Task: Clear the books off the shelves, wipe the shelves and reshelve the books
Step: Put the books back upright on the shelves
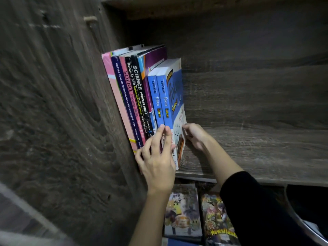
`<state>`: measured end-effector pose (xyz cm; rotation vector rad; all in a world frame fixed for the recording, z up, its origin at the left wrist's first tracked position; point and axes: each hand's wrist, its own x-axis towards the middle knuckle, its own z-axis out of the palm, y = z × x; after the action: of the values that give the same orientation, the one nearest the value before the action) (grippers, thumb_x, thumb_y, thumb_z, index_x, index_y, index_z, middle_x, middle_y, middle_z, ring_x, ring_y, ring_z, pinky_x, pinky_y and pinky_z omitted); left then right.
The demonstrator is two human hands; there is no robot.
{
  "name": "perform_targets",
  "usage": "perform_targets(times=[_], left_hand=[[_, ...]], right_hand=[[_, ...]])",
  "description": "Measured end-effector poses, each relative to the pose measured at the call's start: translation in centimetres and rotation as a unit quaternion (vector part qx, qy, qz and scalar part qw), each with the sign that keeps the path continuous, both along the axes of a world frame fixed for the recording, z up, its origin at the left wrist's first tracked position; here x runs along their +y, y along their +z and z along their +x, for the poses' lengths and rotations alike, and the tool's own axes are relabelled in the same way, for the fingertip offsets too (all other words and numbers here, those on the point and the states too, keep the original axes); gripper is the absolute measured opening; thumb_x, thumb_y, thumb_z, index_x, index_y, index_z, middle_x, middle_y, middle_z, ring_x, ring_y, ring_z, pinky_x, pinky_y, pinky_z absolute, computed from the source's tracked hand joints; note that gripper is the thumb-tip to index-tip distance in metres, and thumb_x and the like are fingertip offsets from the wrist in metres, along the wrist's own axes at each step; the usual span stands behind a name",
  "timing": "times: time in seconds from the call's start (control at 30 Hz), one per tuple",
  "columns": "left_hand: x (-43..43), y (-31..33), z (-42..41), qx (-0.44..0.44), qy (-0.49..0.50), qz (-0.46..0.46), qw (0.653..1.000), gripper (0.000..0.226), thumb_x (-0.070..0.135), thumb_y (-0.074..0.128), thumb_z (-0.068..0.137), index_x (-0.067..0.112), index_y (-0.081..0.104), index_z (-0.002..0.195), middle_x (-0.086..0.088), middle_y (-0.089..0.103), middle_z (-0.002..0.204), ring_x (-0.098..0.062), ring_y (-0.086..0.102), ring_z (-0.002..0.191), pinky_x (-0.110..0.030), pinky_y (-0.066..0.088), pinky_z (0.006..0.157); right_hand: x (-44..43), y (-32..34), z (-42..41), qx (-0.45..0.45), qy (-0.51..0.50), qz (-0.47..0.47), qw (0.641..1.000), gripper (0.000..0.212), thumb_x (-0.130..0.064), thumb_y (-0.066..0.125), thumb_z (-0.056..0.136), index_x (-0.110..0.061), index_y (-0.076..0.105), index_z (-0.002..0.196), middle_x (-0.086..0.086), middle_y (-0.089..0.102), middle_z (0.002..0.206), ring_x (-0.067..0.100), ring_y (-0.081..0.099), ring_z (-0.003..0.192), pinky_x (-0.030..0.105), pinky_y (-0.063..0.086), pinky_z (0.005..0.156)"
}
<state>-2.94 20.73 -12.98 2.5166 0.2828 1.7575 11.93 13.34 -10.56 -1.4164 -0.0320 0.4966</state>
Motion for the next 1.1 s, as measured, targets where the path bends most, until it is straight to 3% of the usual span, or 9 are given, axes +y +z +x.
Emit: perform_targets(times=[0.07, 0.2, 0.4, 0.57, 0.73, 0.9, 1.0, 1.1], left_hand=[[-0.1, -0.2, 0.2, -0.005, 0.009, -0.004, 1.000, 0.049, 0.026, 0.064, 0.086, 0.025, 0.047, 0.131, 0.009, 0.040, 0.137, -0.016, 0.043, 0.112, -0.038, 0.031, 0.091], [-0.4, -0.3, 0.2, -0.004, 0.021, -0.014, 1.000, 0.051, 0.022, 0.070, 0.082, 0.023, 0.051, 0.129, 0.009, 0.040, 0.138, -0.017, 0.043, 0.113, -0.039, 0.032, 0.090], [-1.2, -0.5, 0.3, 0.005, 0.025, -0.025, 0.999, 0.046, 0.021, 0.060, 0.087, 0.023, 0.048, 0.131, 0.008, 0.039, 0.139, -0.017, 0.043, 0.115, -0.040, 0.032, 0.092], [-1.7, 0.1, 0.1, -0.027, 0.010, -0.056, 0.998, 0.050, 0.016, 0.067, 0.083, 0.025, 0.051, 0.129, 0.005, 0.056, 0.132, -0.016, 0.046, 0.113, -0.039, 0.032, 0.091], [-3.6, 1.4, -0.1, -0.071, -0.012, -0.079, 0.994, 0.039, 0.011, 0.060, 0.084, 0.022, 0.058, 0.121, 0.002, 0.059, 0.128, -0.018, 0.047, 0.115, -0.041, 0.029, 0.089], [-7.5, 2.9, -1.2, -0.067, -0.105, -0.072, 0.990, 0.036, 0.012, 0.055, 0.083, 0.026, 0.058, 0.116, 0.004, 0.062, 0.121, -0.016, 0.049, 0.113, -0.039, 0.029, 0.091], [-10.9, 3.3, -2.3, -0.033, -0.182, -0.089, 0.979, 0.031, 0.012, 0.051, 0.085, 0.023, 0.065, 0.112, 0.006, 0.064, 0.116, -0.014, 0.052, 0.108, -0.038, 0.033, 0.089], [-15.4, 3.2, -4.3, 0.014, -0.249, -0.134, 0.959, 0.030, 0.016, 0.047, 0.086, 0.022, 0.064, 0.109, 0.005, 0.064, 0.110, -0.014, 0.053, 0.102, -0.030, 0.034, 0.086]], right_hand=[[0.1, -0.3, 0.4, -0.018, 0.013, -0.023, 1.000, 0.027, -0.010, 0.038, 0.099, -0.010, 0.057, 0.118, 0.001, 0.063, 0.090, 0.012, 0.056, 0.079, 0.024, 0.044, 0.067], [0.3, -1.4, 0.7, -0.048, 0.025, -0.037, 0.998, 0.033, -0.016, 0.038, 0.101, -0.012, 0.052, 0.131, 0.006, 0.060, 0.123, 0.018, 0.056, 0.108, 0.030, 0.044, 0.094], [0.1, -2.9, -0.4, -0.067, -0.052, -0.003, 0.996, 0.034, -0.017, 0.055, 0.095, -0.002, 0.054, 0.127, 0.013, 0.064, 0.119, 0.022, 0.062, 0.104, 0.038, 0.049, 0.097], [-1.4, -3.3, -3.0, -0.116, -0.102, -0.041, 0.987, 0.015, -0.002, 0.062, 0.088, -0.012, 0.064, 0.099, 0.016, 0.067, 0.110, 0.022, 0.061, 0.093, 0.039, 0.048, 0.094], [-5.8, -3.2, -6.3, -0.158, -0.136, -0.077, 0.975, 0.020, 0.000, 0.062, 0.087, -0.018, 0.064, 0.082, 0.003, 0.066, 0.096, 0.021, 0.062, 0.098, 0.035, 0.046, 0.094], [-12.3, -2.8, -9.8, -0.194, -0.186, -0.134, 0.954, 0.016, -0.001, 0.059, 0.089, -0.015, 0.064, 0.092, 0.001, 0.065, 0.096, 0.016, 0.061, 0.095, 0.029, 0.047, 0.089], [-16.7, -2.5, -12.1, -0.203, -0.221, -0.145, 0.943, 0.015, 0.000, 0.058, 0.089, -0.013, 0.064, 0.094, 0.000, 0.064, 0.091, 0.011, 0.060, 0.086, 0.014, 0.045, 0.075], [-21.5, -3.0, -14.3, -0.200, -0.272, -0.158, 0.928, 0.019, 0.004, 0.060, 0.086, -0.013, 0.065, 0.092, 0.003, 0.065, 0.092, 0.018, 0.061, 0.094, 0.021, 0.042, 0.083]])
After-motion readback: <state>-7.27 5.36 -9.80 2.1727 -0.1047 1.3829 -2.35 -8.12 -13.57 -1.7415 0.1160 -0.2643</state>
